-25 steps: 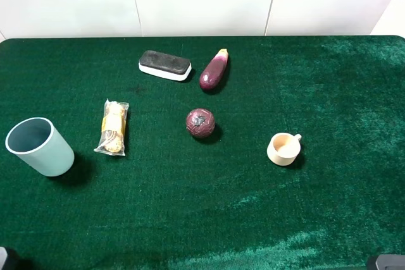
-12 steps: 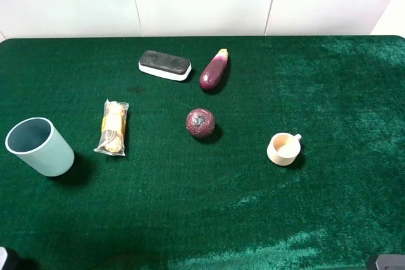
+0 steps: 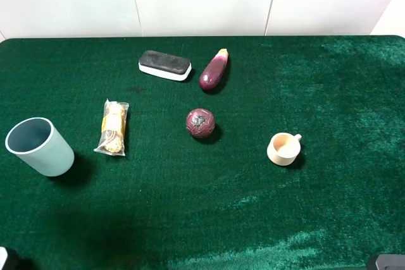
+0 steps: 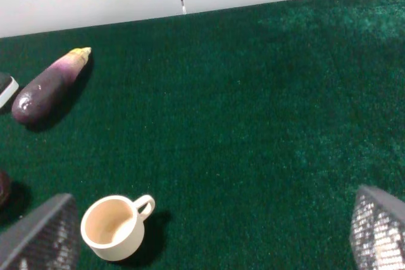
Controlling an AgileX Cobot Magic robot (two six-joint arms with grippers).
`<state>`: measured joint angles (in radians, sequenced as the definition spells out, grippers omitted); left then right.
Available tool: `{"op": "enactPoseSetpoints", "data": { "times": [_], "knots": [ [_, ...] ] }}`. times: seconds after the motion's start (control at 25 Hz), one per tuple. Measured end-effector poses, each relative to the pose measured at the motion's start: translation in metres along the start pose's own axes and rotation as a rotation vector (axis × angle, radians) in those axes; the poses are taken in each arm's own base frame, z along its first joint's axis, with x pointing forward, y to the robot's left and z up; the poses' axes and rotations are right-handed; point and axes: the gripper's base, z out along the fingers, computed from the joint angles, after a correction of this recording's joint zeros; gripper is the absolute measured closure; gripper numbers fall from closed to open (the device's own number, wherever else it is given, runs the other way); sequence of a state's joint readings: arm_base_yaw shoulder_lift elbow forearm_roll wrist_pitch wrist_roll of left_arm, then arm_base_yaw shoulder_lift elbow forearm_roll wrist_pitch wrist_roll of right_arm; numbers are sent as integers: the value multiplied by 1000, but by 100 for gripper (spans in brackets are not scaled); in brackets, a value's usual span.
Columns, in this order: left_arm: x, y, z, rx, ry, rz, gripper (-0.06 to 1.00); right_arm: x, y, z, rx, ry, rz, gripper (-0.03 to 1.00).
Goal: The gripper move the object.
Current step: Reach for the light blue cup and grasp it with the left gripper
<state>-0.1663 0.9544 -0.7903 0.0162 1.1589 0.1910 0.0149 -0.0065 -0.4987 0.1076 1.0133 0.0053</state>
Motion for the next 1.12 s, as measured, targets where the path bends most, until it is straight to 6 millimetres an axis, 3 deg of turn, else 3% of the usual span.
{"op": "enactPoseSetpoints", "data": {
  "times": [0.32, 0.68, 0.88, 1.12],
  "knots": [
    [-23, -7, 29, 1, 144, 111, -2, 0, 0, 0, 0, 0, 0, 32],
    [-46, -18, 62, 0, 187, 206, -1, 0, 0, 0, 0, 0, 0, 32],
    [-47, -26, 82, 8, 214, 251, -1, 0, 0, 0, 0, 0, 0, 32],
    [-35, -29, 103, 9, 197, 267, -1, 0, 0, 0, 0, 0, 0, 32]
  ]
}}
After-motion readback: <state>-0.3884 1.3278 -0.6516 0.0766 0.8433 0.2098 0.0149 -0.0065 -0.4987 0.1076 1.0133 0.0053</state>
